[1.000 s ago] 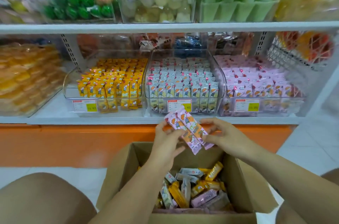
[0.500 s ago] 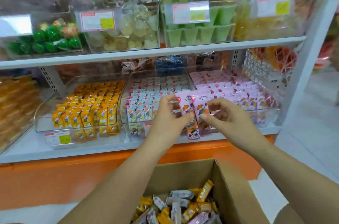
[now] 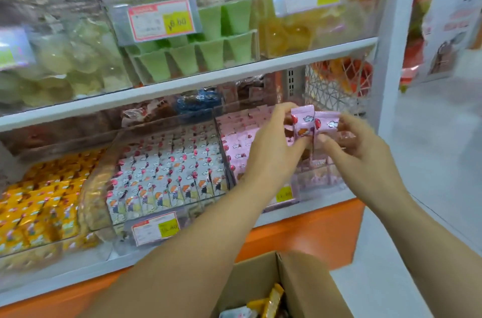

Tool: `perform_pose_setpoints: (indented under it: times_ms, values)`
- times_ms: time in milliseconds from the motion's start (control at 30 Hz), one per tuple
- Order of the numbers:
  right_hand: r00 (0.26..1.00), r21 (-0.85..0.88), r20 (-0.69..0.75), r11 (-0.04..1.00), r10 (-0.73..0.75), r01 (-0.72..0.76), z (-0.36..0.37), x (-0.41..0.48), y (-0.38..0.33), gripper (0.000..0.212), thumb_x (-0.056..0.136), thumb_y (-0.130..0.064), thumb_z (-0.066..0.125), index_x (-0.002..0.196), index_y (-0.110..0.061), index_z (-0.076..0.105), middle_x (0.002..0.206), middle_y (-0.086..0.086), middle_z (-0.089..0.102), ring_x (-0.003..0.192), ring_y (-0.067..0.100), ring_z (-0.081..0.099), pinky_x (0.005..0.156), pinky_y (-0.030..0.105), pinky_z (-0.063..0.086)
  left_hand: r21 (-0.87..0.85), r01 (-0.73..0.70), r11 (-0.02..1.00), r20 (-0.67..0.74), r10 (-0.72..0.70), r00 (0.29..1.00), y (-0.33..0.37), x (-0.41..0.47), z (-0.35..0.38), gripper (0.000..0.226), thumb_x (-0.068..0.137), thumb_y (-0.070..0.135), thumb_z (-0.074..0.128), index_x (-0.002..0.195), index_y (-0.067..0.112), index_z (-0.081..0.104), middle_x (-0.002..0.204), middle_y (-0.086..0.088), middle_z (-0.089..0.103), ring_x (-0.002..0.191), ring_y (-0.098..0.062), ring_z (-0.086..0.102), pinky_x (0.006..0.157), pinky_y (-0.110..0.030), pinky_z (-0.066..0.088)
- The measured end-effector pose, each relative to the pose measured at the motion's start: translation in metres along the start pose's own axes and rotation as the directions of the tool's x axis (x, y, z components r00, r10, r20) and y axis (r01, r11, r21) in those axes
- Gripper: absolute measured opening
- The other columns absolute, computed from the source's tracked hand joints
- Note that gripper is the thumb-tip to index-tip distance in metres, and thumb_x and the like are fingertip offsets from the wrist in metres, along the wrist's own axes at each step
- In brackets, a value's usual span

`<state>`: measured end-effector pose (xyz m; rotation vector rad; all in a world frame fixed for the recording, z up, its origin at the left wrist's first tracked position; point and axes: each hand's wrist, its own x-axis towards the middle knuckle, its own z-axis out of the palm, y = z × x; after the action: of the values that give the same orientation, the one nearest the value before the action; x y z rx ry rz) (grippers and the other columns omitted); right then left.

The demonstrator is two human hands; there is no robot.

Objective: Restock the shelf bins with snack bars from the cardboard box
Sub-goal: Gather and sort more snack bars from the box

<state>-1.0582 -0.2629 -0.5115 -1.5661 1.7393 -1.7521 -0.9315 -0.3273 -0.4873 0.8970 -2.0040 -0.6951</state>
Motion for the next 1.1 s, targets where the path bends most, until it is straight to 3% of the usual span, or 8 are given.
perform_pose_setpoints:
  times_ms: [200, 333, 400, 500, 600, 800, 933, 1100]
  values:
    - [0.997, -0.102, -0.052, 0.993, 0.058, -0.063, -0.006, 0.018, 0.034, 0.028, 0.089, -0.029, 0.063, 0.113, -0.041, 0.053, 0.095, -0.030, 0.054, 0.092, 0.004, 0.057, 0.072, 0.012, 0.041, 0.027, 0.055, 0.998, 0.039, -0.056, 0.998, -0.013, 0.028, 0.023, 0.041, 0.085, 0.029, 0.070, 0.119, 0.027, 0.047, 0.099, 0.010, 0.061, 0.083, -0.008, 0.060, 0.068, -0.027, 0.050]
    - [0.997, -0.269, 0.029, 0.961, 0.077, -0.067, 0.000, 0.026, 0.049, 0.042, 0.089, -0.037, 0.059, 0.129, -0.032, 0.045, 0.107, -0.008, 0.064, 0.084, 0.015, 0.063, 0.076, 0.034, 0.050, 0.119, 0.058, 0.991, 0.062, -0.065, 0.996, -0.022, 0.036, 0.022, 0.036, 0.083, 0.028, 0.072, 0.106, 0.028, 0.045, 0.089, 0.018, 0.054, 0.075, 0.001, 0.058, 0.058, -0.014, 0.045]
    - [0.987, -0.345, 0.088, 0.934, 0.132, -0.094, 0.005, 0.027, 0.055, 0.046, 0.091, -0.035, 0.059, 0.131, -0.030, 0.037, 0.098, 0.003, 0.066, 0.079, 0.023, 0.063, 0.074, 0.039, 0.050, 0.216, 0.079, 0.973, 0.121, -0.107, 0.987, -0.030, 0.034, 0.024, 0.034, 0.083, 0.028, 0.072, 0.102, 0.025, 0.044, 0.088, 0.017, 0.052, 0.074, 0.002, 0.056, 0.057, -0.011, 0.044]
    - [0.987, -0.445, 0.098, 0.893, 0.124, -0.068, 0.013, 0.027, 0.062, 0.042, 0.092, -0.028, 0.059, 0.127, -0.023, 0.036, 0.091, 0.007, 0.068, 0.083, 0.031, 0.062, 0.083, 0.041, 0.048, 0.452, 0.061, 0.890, 0.147, -0.141, 0.979, -0.044, 0.027, 0.032, 0.038, 0.083, 0.039, 0.070, 0.109, 0.018, 0.051, 0.107, 0.001, 0.053, 0.102, -0.017, 0.052, 0.084, -0.027, 0.045]
    - [0.990, -0.514, 0.117, 0.858, 0.072, -0.001, 0.017, 0.029, 0.063, 0.029, 0.093, -0.019, 0.056, 0.119, -0.020, 0.046, 0.096, 0.005, 0.069, 0.086, 0.029, 0.063, 0.096, 0.038, 0.037, 0.574, 0.026, 0.818, 0.092, -0.097, 0.991, -0.049, 0.021, 0.033, 0.057, 0.085, 0.042, 0.066, 0.134, 0.026, 0.043, 0.132, 0.005, 0.044, 0.124, -0.019, 0.035, 0.101, -0.033, 0.030]
    - [0.968, -0.673, 0.205, 0.739, 0.142, 0.034, 0.019, 0.028, 0.061, 0.022, 0.098, -0.025, 0.040, 0.115, -0.030, 0.053, 0.093, -0.005, 0.071, 0.100, 0.020, 0.063, 0.116, 0.048, 0.008, 0.615, 0.008, 0.788, 0.126, -0.108, 0.986, -0.054, 0.021, 0.031, 0.033, 0.085, 0.045, 0.063, 0.117, 0.038, 0.058, 0.118, 0.011, 0.056, 0.114, -0.017, 0.042, 0.098, -0.035, 0.030]
    - [0.960, -0.702, 0.227, 0.710, 0.166, 0.043, 0.013, 0.020, 0.055, 0.028, 0.099, -0.030, 0.037, 0.123, -0.034, 0.050, 0.100, -0.007, 0.069, 0.110, 0.020, 0.058, 0.116, 0.052, 0.002, 0.631, -0.023, 0.776, 0.144, -0.088, 0.986, -0.055, 0.017, 0.027, 0.035, 0.090, 0.045, 0.056, 0.125, 0.039, 0.056, 0.123, 0.011, 0.052, 0.118, -0.017, 0.039, 0.104, -0.036, 0.025]
    - [0.985, -0.658, 0.112, 0.733, -0.134, 0.175, 0.019, -0.011, 0.048, 0.029, 0.089, -0.025, 0.055, 0.116, -0.024, 0.061, 0.114, -0.003, 0.065, 0.114, 0.024, 0.054, 0.112, 0.052, 0.017, 0.486, -0.077, 0.870, 0.019, 0.078, 0.997, -0.049, -0.017, 0.015, 0.035, 0.093, 0.032, 0.055, 0.127, 0.035, 0.056, 0.122, 0.011, 0.052, 0.117, -0.013, 0.042, 0.104, -0.032, 0.024]
